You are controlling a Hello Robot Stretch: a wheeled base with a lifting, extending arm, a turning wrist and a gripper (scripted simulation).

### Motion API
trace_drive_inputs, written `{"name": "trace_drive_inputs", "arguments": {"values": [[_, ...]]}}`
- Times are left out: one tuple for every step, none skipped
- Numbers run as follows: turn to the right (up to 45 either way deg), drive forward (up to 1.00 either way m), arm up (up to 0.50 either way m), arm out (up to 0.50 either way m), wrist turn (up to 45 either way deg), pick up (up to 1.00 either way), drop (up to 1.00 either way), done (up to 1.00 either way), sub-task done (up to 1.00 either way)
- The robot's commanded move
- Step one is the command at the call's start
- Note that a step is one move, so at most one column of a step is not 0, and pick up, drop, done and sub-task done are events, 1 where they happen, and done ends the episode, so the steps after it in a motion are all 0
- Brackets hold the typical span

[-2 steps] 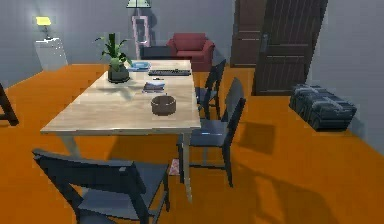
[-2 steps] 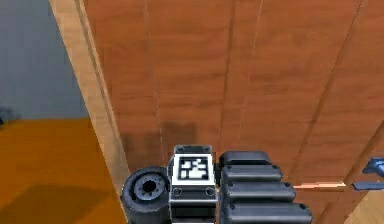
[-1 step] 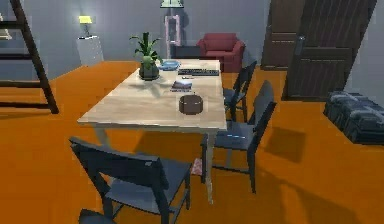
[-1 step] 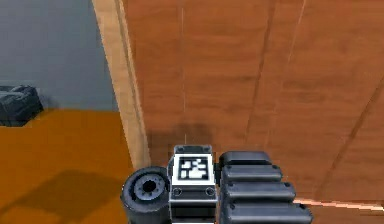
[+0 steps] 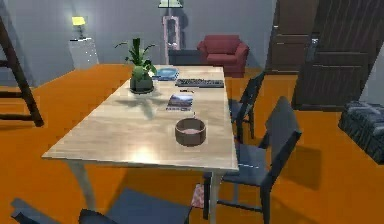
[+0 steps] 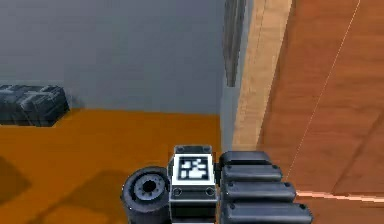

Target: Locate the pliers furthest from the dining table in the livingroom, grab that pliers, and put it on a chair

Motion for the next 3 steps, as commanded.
{"name": "trace_drive_inputs", "arguments": {"values": [[45.0, 0.0, 0.0, 0.0, 0.0, 0.0, 0.0, 0.0, 0.0], [0.0, 0.4, 0.0, 0.0, 0.0, 0.0, 0.0, 0.0, 0.0], [-45.0, 0.0, 0.0, 0.0, 0.0, 0.0, 0.0, 0.0, 0.0]]}}
